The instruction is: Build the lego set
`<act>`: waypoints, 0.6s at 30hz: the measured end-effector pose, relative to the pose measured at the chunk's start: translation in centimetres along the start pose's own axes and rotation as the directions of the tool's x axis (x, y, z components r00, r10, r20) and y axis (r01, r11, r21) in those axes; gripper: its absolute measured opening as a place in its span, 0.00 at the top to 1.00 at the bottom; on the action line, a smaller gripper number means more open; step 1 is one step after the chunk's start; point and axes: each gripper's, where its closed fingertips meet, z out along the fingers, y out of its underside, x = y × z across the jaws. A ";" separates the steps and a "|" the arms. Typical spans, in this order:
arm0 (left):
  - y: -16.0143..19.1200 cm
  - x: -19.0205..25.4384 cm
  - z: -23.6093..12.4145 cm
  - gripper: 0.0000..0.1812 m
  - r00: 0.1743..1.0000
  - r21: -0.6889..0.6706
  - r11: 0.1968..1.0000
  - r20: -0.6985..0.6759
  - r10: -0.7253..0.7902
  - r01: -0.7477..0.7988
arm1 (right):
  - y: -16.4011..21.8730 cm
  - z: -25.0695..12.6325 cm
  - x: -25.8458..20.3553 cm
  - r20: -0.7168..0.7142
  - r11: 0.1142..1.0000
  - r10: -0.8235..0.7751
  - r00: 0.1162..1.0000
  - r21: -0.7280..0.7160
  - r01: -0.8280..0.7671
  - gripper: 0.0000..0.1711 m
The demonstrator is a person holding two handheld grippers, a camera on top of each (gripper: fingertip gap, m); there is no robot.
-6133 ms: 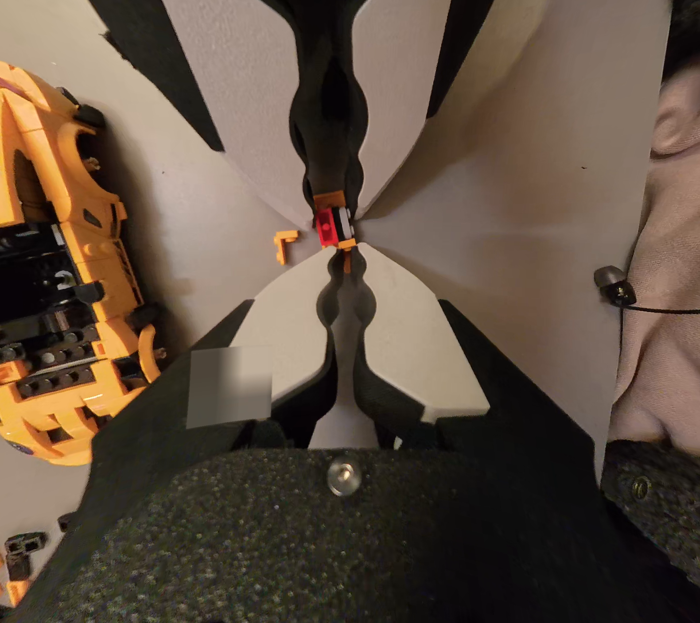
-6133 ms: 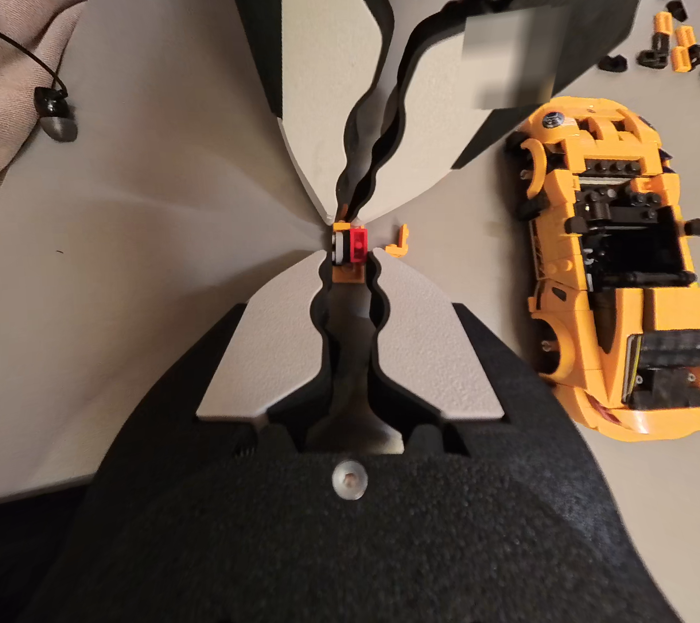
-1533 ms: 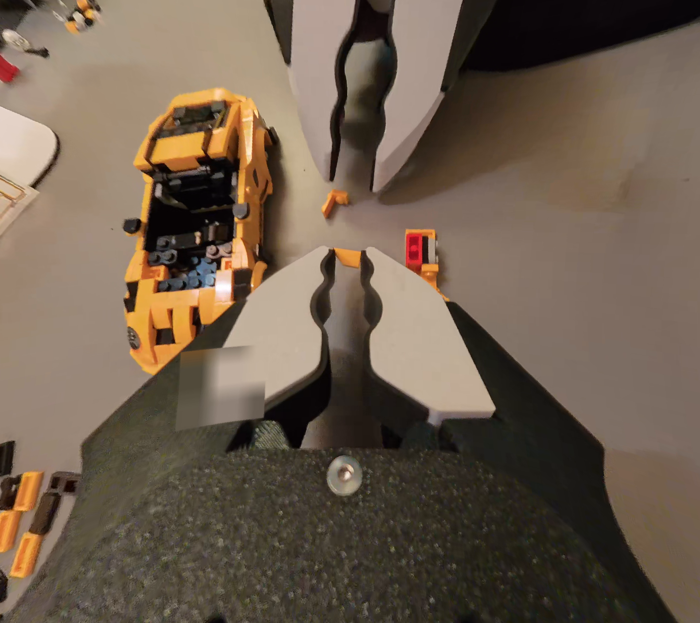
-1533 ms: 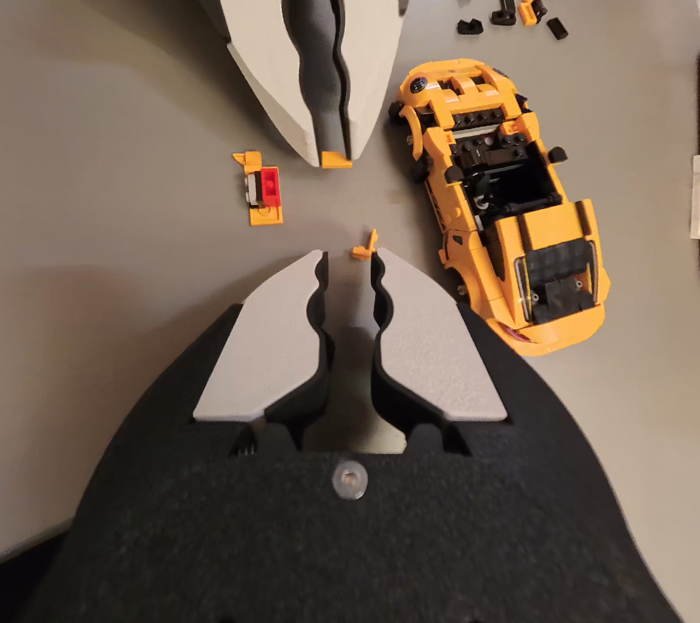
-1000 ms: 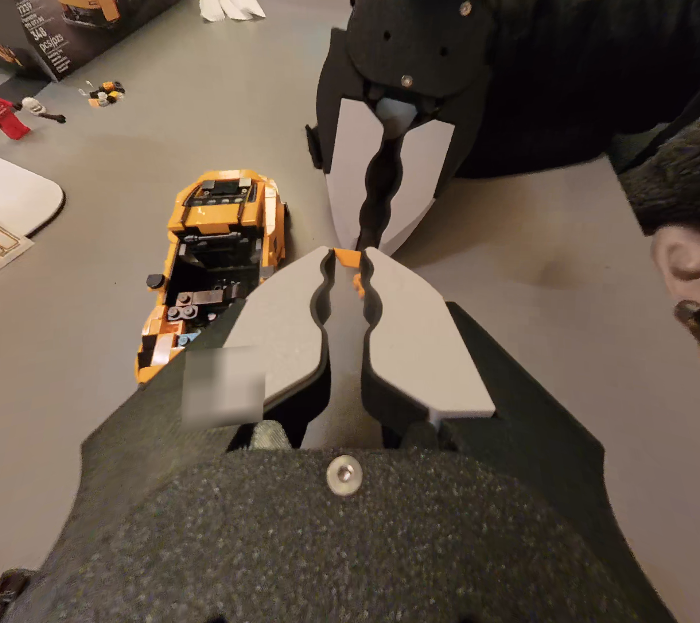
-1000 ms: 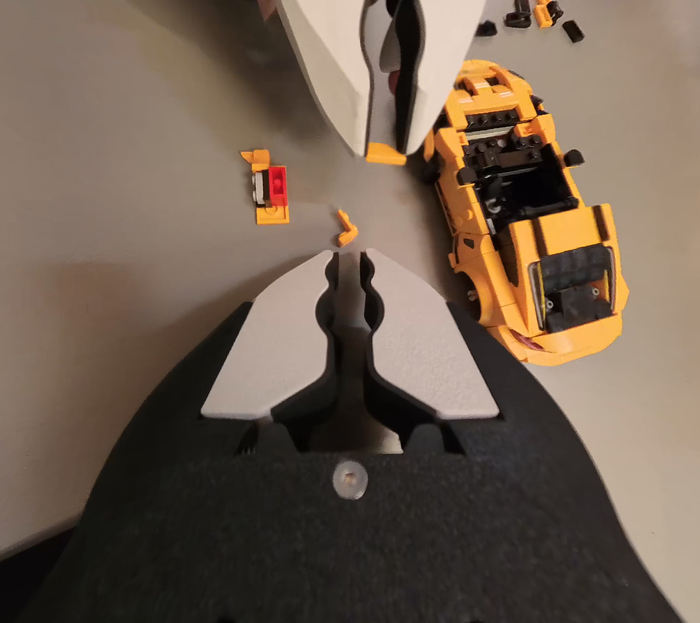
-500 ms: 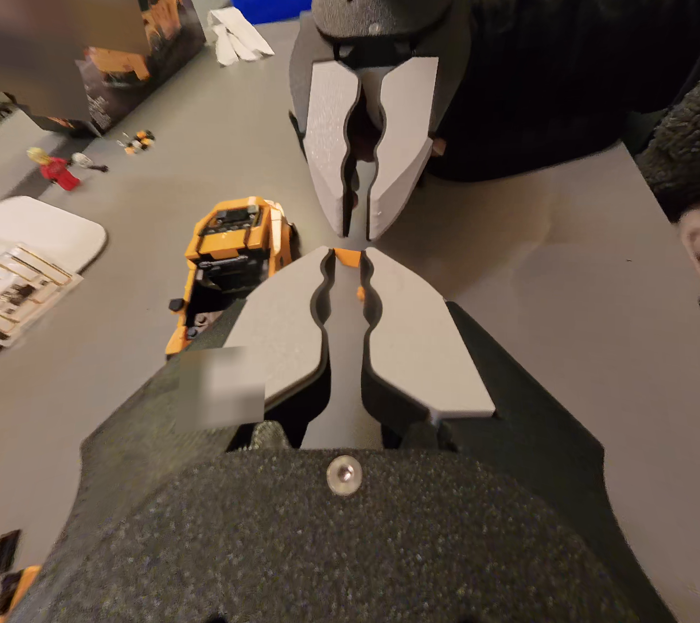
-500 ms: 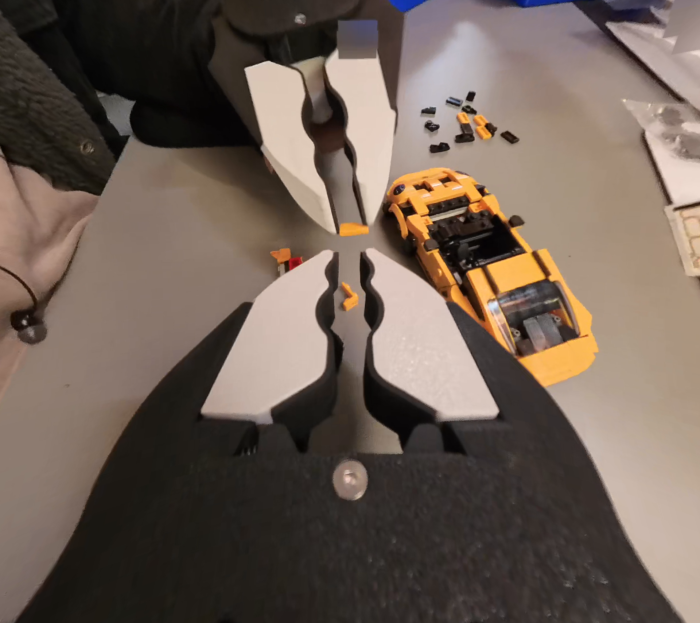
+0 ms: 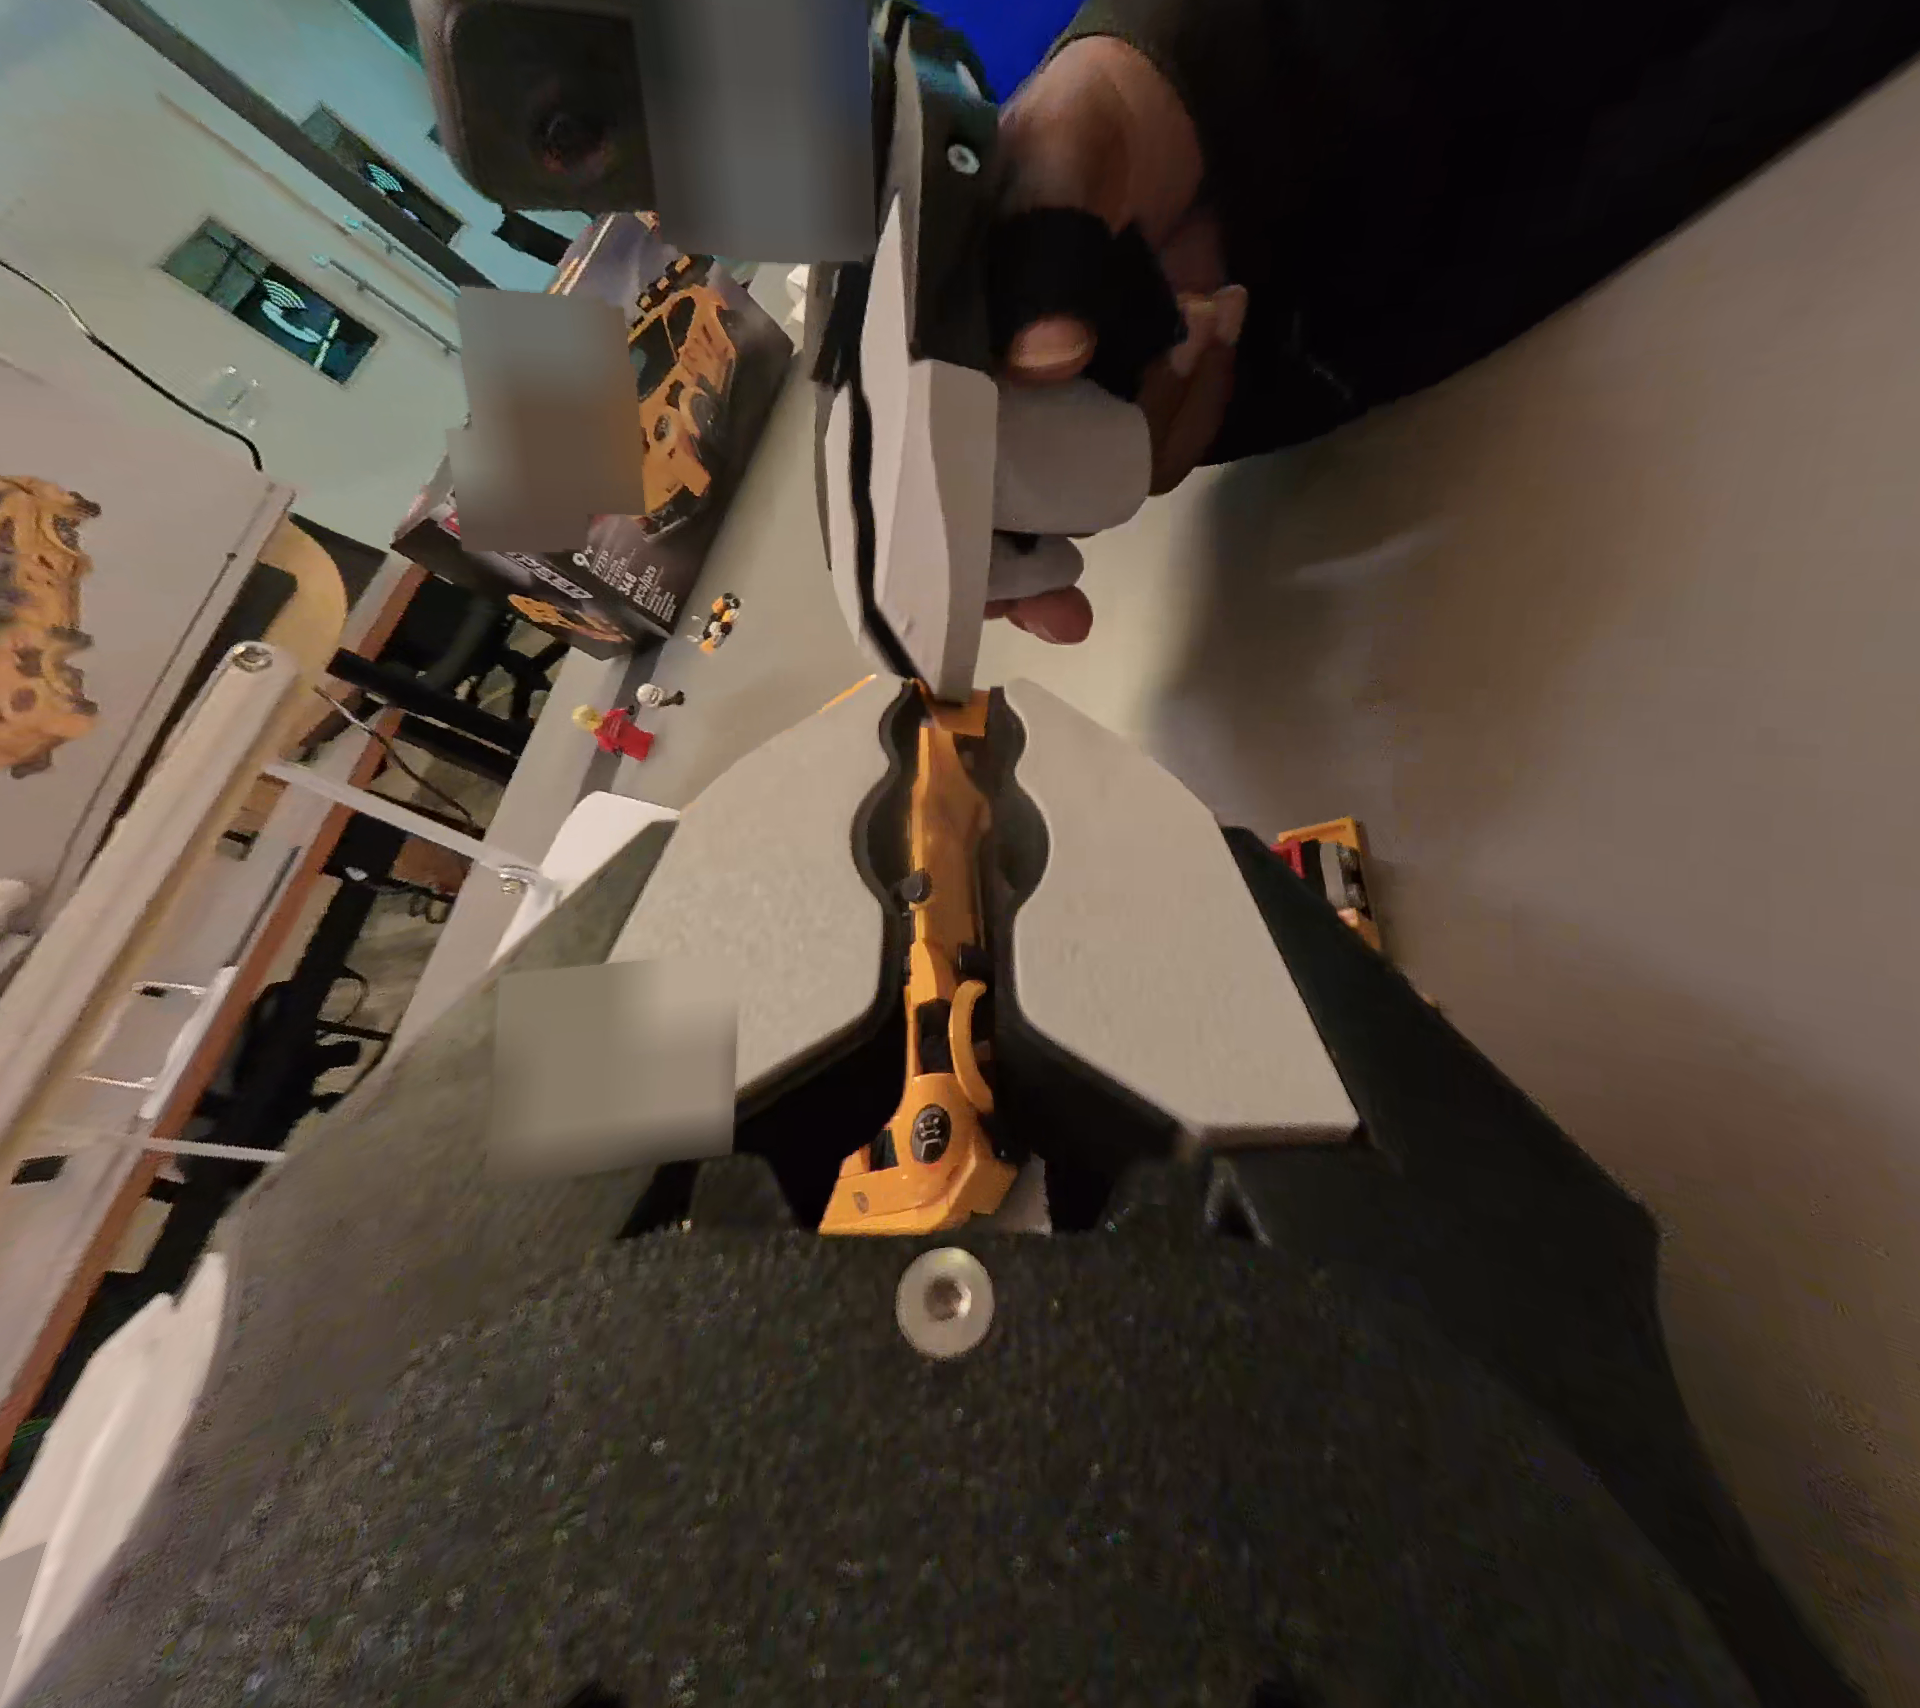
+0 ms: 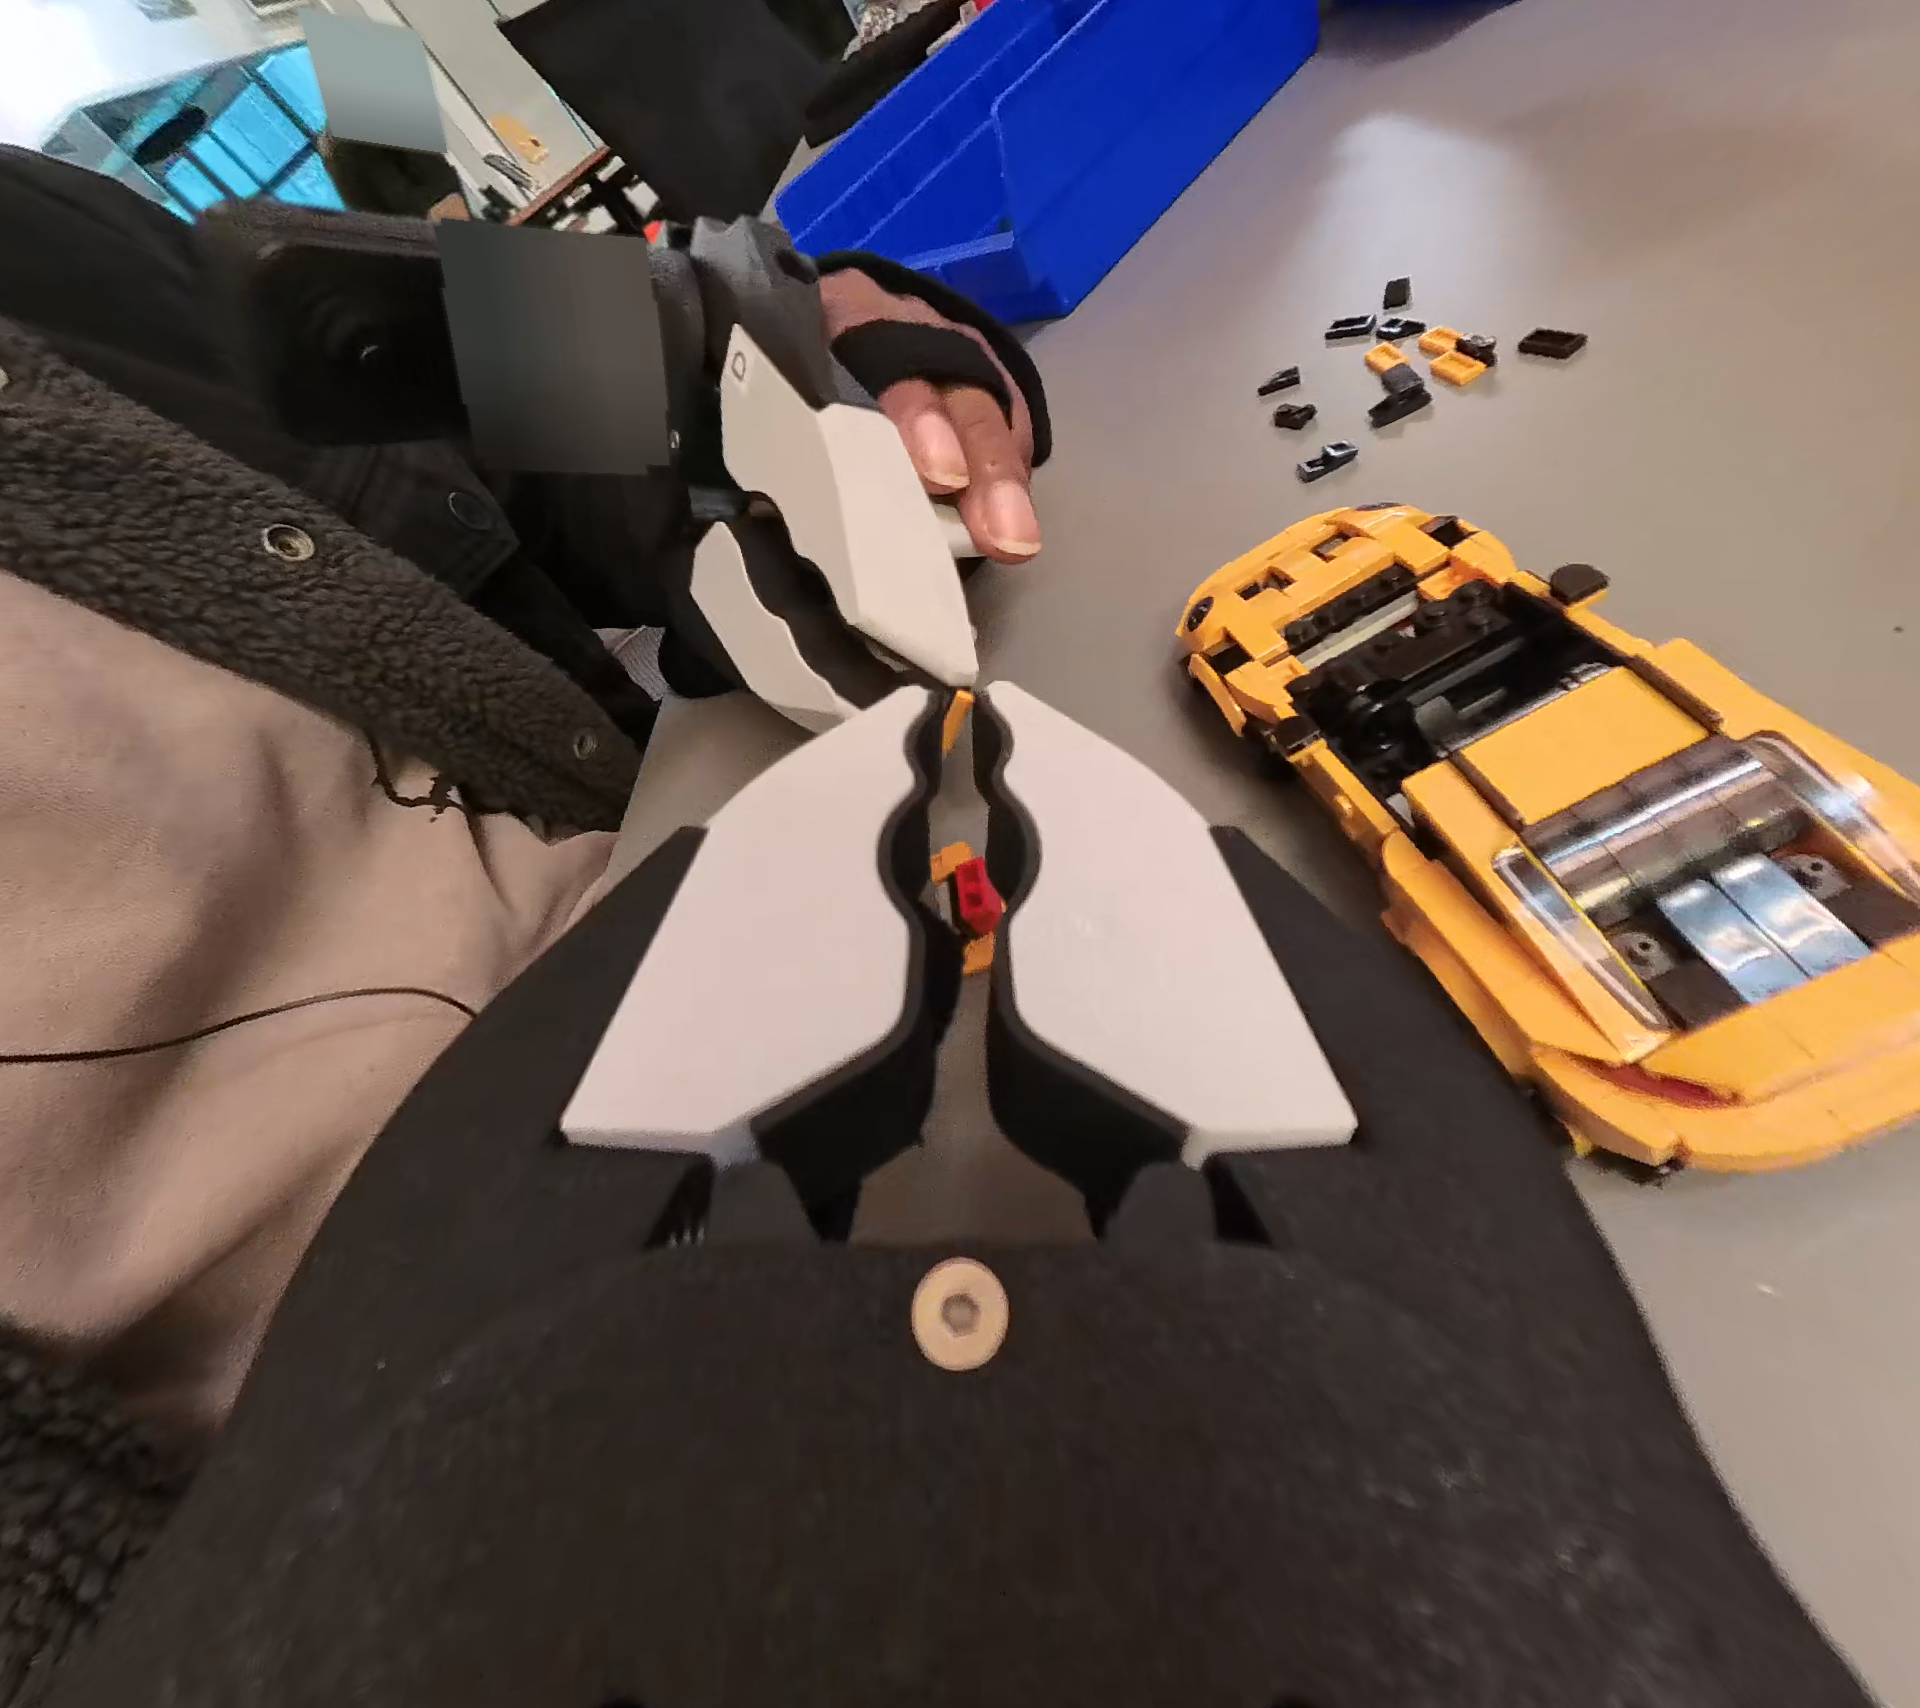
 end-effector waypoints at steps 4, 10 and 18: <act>-0.5 0.1 -0.2 0.95 1.000 0.036 0.999 -0.013 -0.012 0.013 | 0.1 -0.2 -0.5 -0.004 0.995 -0.103 0.995 -0.017 0.103 0.98; 1.0 1.6 -0.3 0.93 0.828 -0.081 0.876 -0.298 -0.476 0.475 | 4.3 -0.5 0.2 -0.039 0.736 -0.638 0.769 -0.325 0.594 0.98; 5.2 4.6 0.7 0.95 0.852 -0.325 0.885 -0.299 -0.430 0.332 | 8.1 -0.3 0.8 0.098 0.419 -0.830 0.549 -0.541 0.729 0.98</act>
